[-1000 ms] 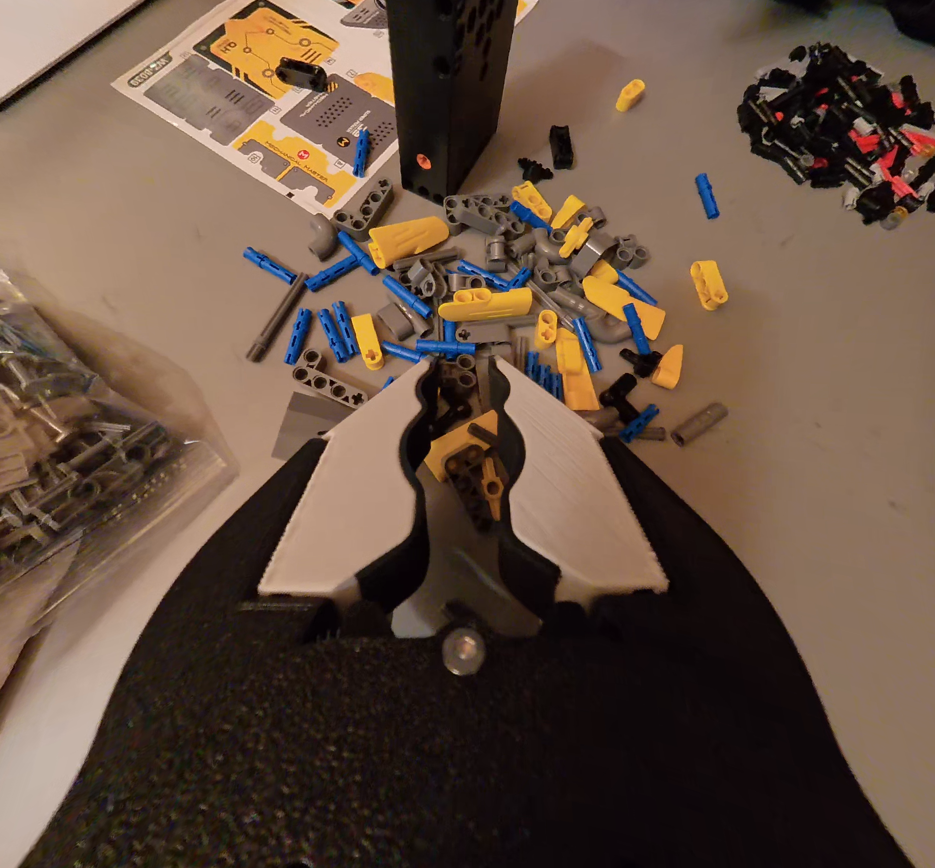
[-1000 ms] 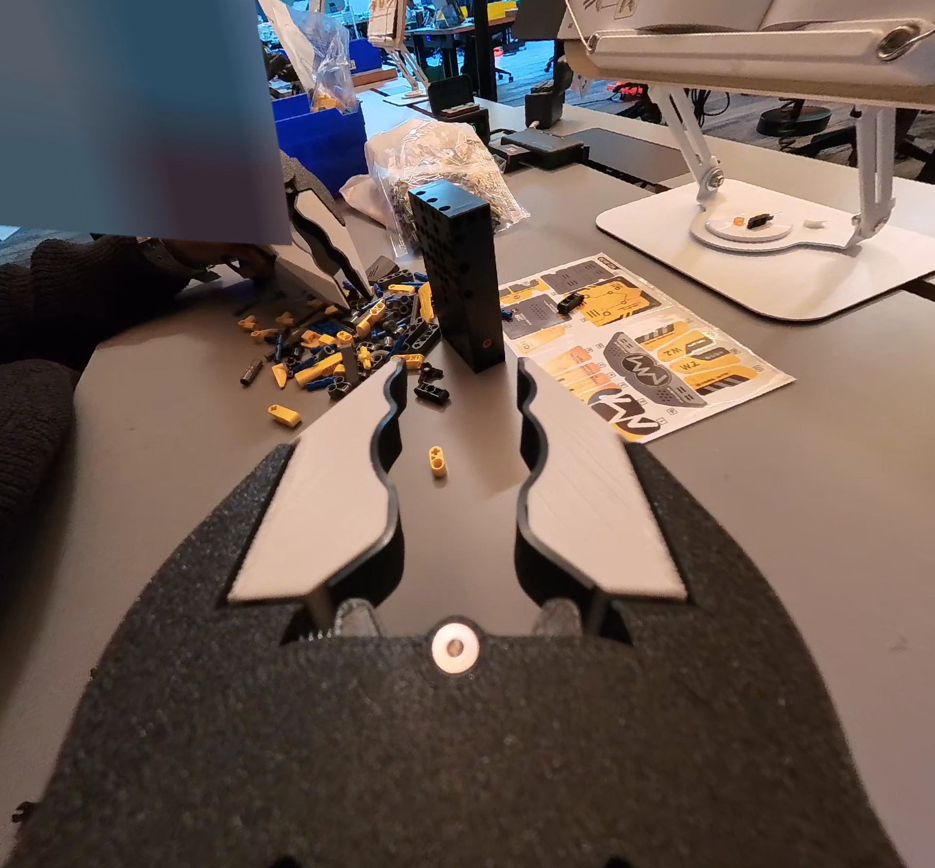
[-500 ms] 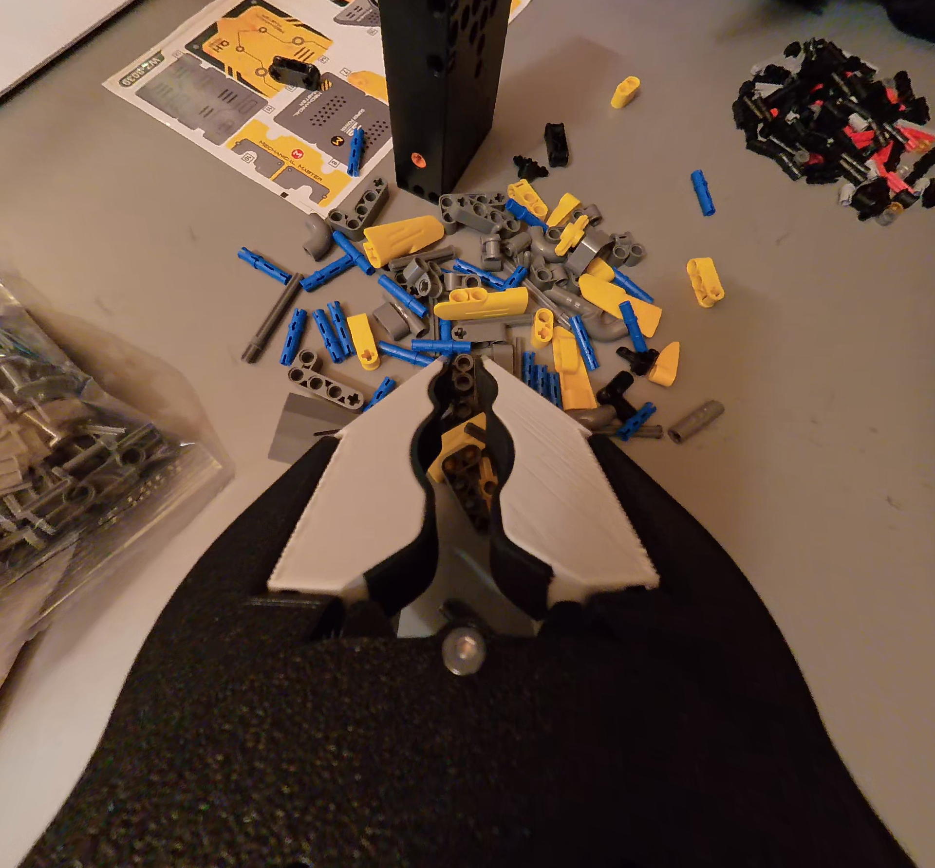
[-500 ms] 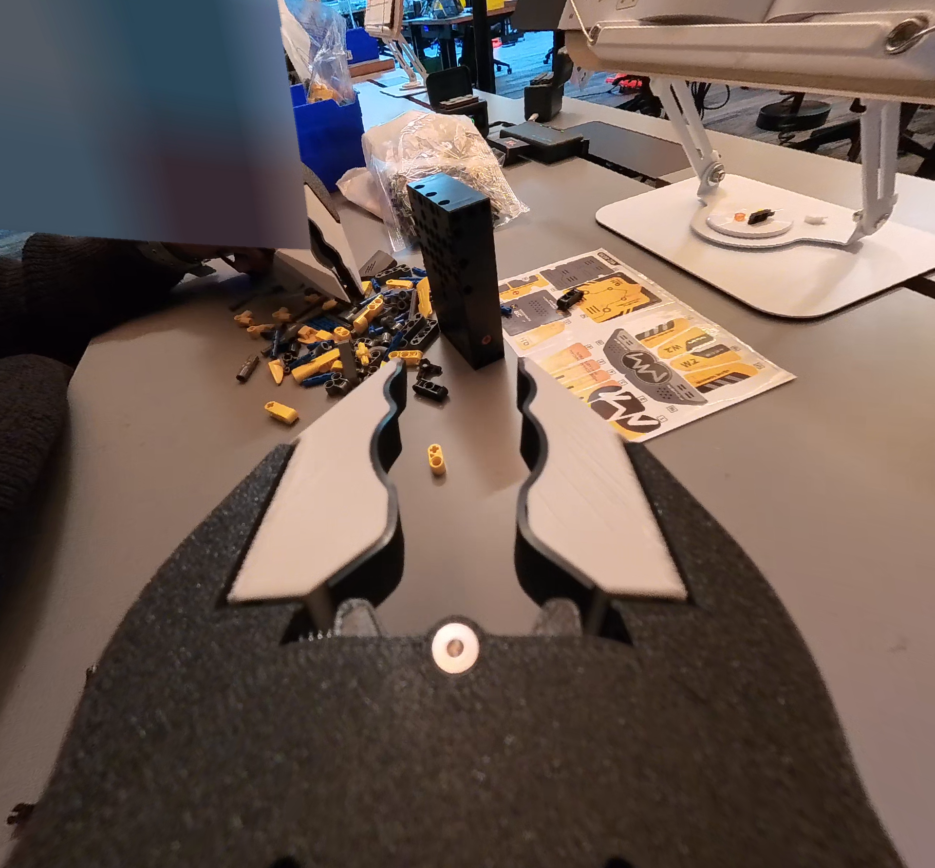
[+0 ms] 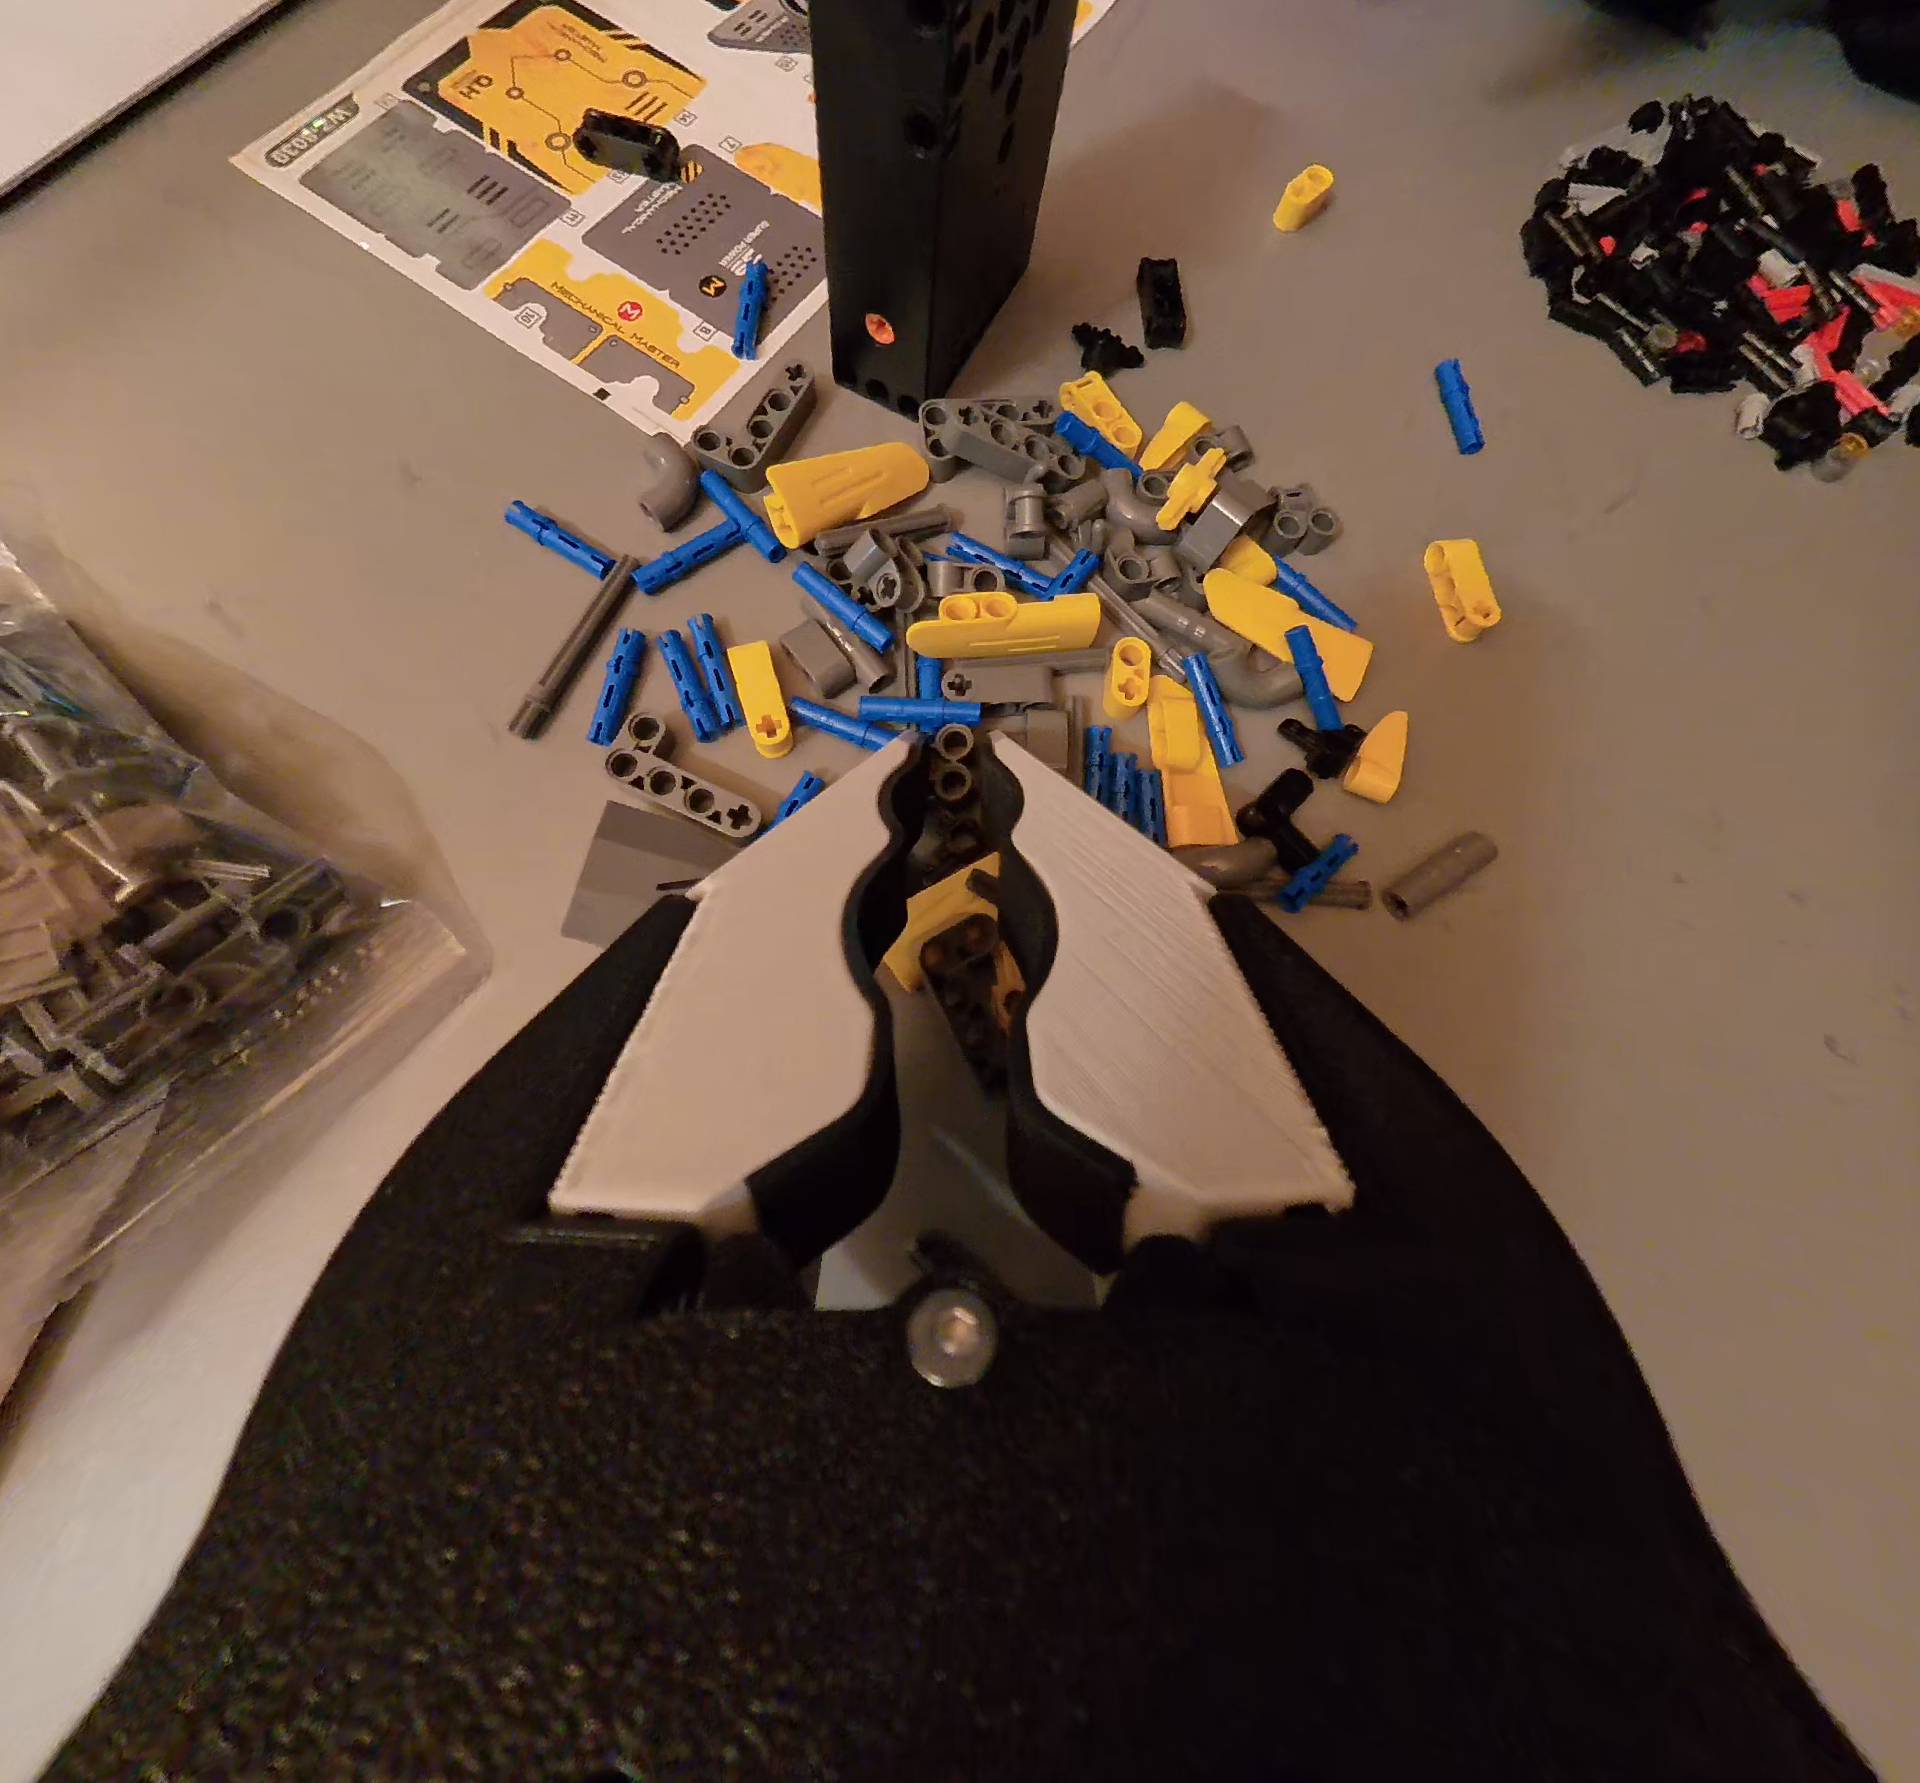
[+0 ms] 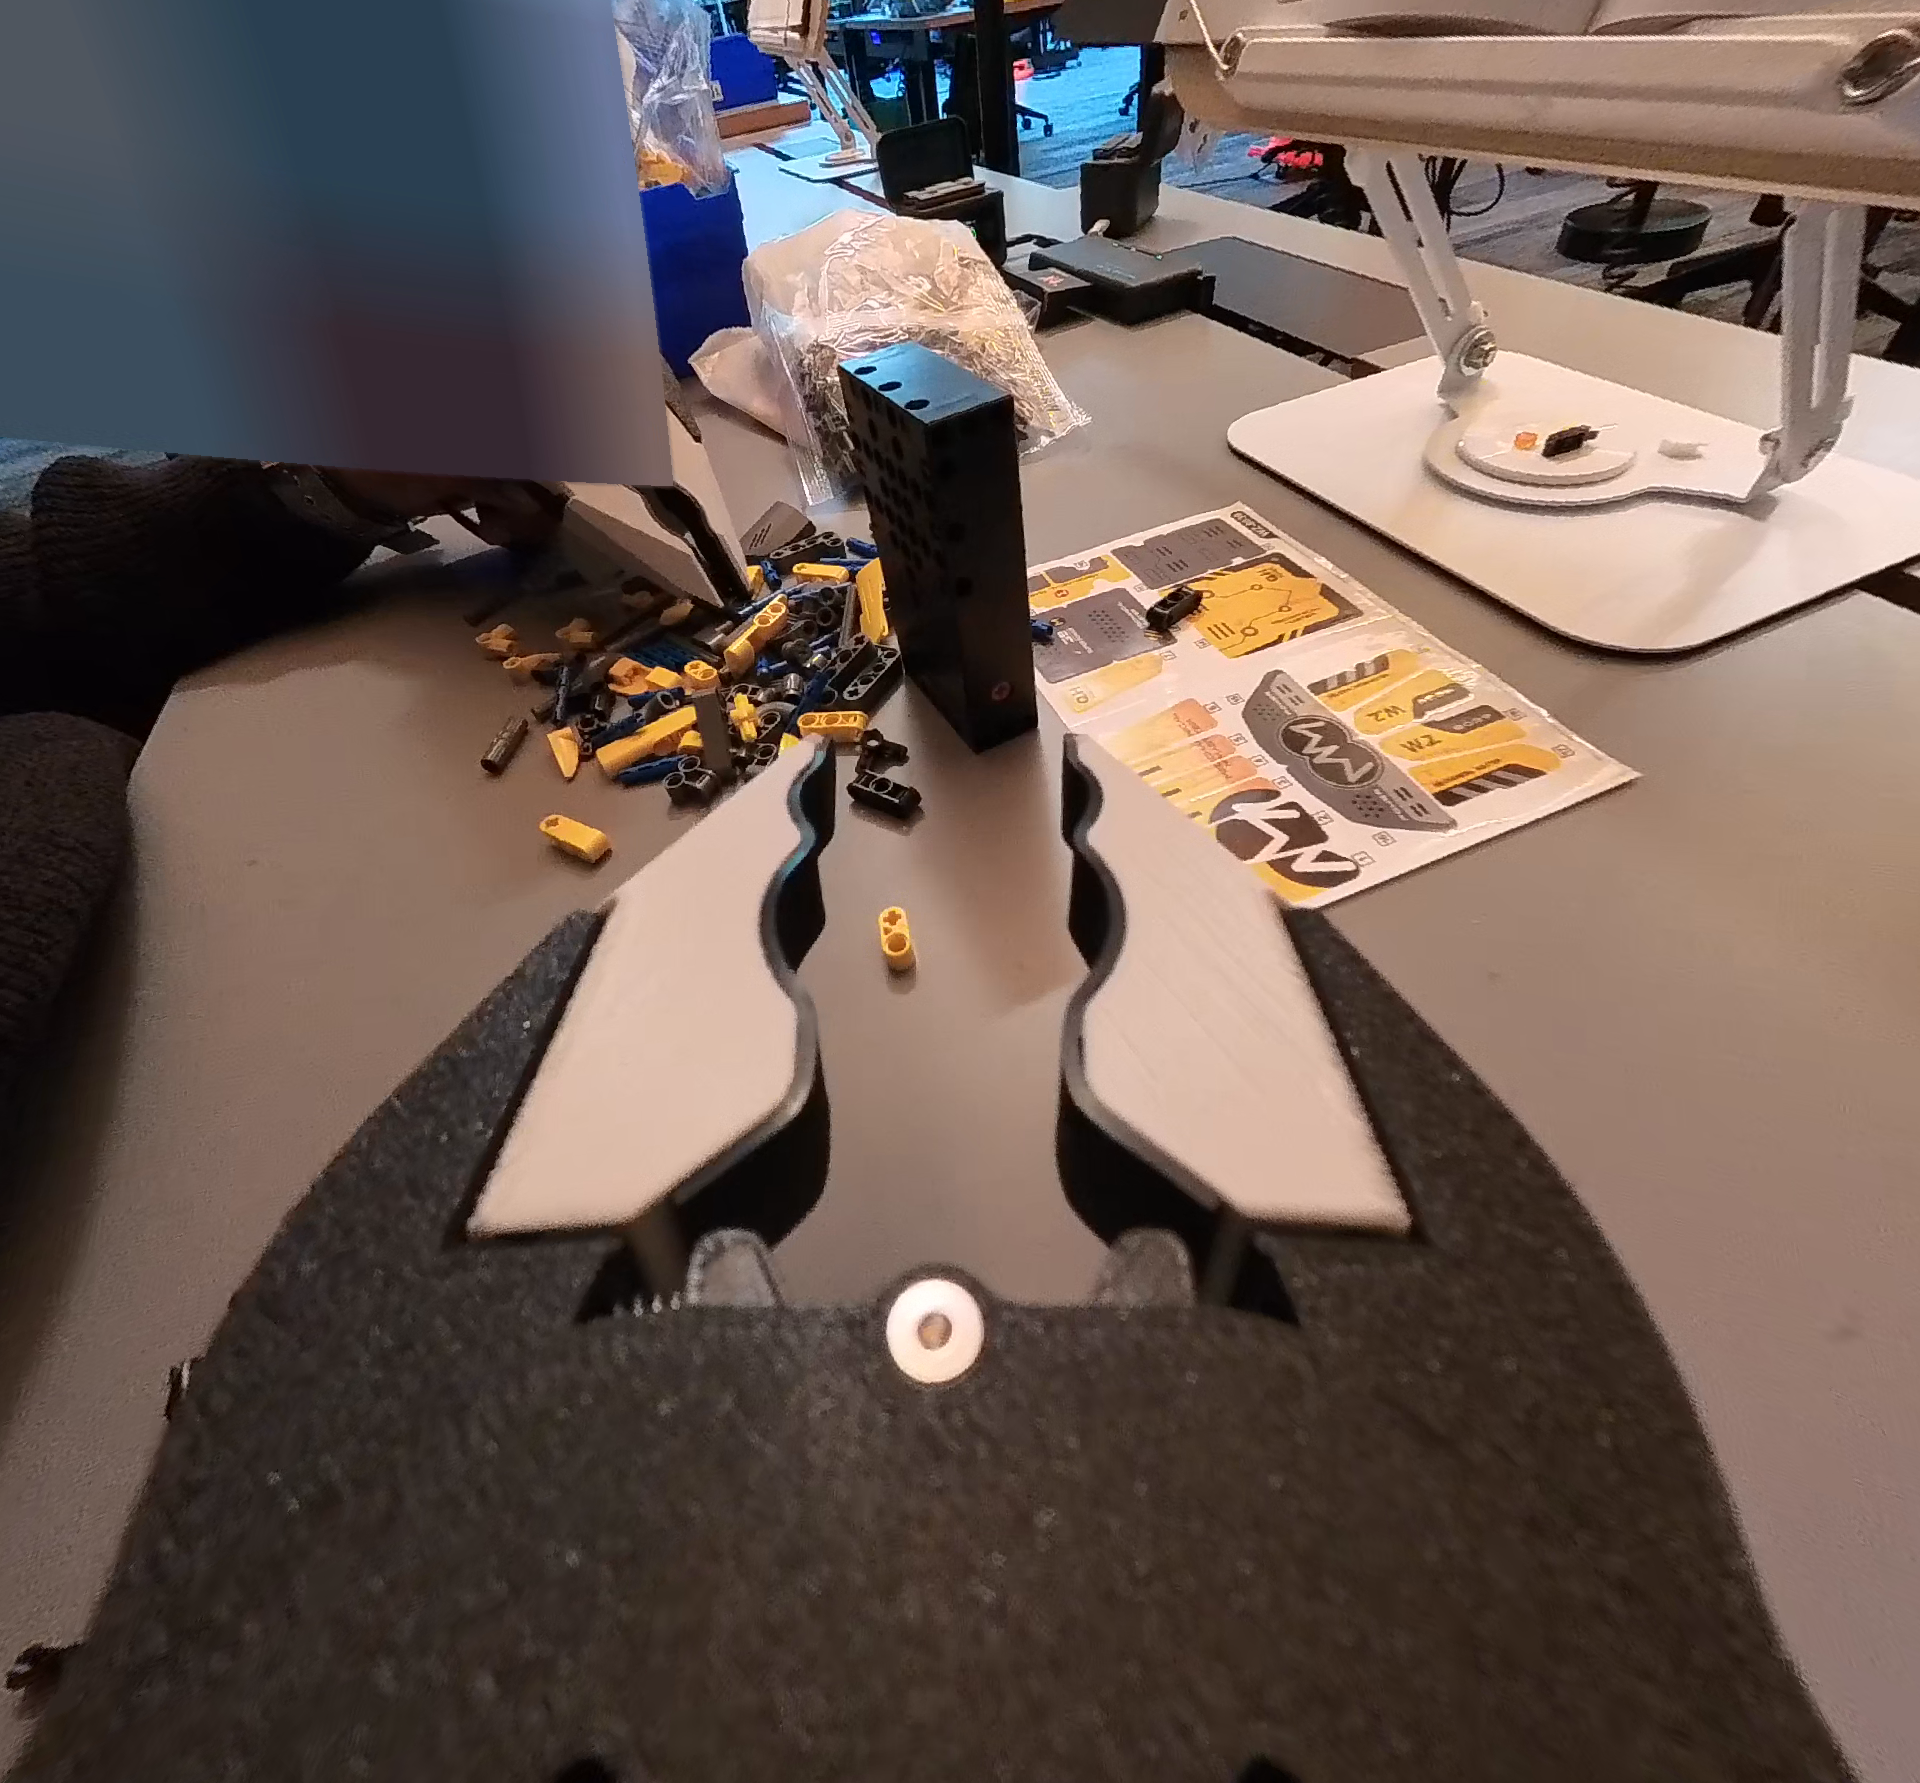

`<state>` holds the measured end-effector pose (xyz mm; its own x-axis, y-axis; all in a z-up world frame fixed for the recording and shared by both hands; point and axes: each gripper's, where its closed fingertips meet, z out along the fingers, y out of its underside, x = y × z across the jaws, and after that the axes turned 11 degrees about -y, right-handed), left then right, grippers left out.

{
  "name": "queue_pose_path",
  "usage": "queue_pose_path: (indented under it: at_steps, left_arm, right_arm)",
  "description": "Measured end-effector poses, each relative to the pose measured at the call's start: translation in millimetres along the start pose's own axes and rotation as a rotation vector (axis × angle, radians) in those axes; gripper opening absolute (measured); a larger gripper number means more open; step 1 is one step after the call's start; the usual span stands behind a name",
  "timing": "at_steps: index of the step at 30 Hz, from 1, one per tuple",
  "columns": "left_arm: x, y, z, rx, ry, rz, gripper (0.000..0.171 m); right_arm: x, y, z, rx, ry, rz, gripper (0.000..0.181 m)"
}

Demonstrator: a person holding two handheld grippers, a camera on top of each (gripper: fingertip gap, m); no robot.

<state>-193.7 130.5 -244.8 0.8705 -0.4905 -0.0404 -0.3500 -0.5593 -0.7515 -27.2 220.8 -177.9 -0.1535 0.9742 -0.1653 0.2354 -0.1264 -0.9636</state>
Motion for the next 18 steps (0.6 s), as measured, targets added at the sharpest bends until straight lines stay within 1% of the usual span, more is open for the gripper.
queue_pose_path:
  at_steps: [10,18]
  left_arm:
    - [-2.8,0.1,0.6,-0.003,-0.010,-0.016,0.008]
    - [-13.5,-0.1,1.1,-0.007,-0.045,-0.079,0.009]
  right_arm:
    - [-0.5,0.8,0.5,-0.005,-0.005,0.004,0.043]
    - [-0.6,1.6,1.1,-0.011,-0.004,0.005,0.043]
